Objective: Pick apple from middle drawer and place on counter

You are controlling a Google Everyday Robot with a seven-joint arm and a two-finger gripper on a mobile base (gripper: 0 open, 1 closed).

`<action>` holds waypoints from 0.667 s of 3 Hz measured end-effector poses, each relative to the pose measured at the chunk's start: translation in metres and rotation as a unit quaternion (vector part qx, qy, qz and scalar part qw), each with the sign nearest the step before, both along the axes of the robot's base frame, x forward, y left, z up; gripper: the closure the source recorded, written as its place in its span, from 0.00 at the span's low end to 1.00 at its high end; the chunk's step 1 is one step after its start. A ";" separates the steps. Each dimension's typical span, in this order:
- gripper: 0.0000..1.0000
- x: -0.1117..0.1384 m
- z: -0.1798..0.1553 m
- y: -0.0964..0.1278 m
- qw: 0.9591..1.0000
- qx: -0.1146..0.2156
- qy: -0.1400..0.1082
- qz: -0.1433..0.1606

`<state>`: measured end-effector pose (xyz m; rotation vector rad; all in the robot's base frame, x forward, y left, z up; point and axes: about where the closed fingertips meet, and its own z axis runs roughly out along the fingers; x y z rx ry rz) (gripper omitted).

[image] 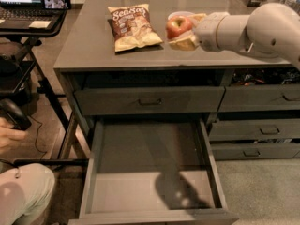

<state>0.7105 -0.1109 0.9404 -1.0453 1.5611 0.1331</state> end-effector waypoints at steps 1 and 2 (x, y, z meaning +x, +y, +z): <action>1.00 0.032 -0.021 -0.028 0.998 0.007 0.060 -0.033; 1.00 0.056 -0.048 -0.045 0.994 0.011 0.101 -0.040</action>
Offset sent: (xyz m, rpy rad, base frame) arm 0.0840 -0.0714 -0.0797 0.0241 0.2933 -0.0991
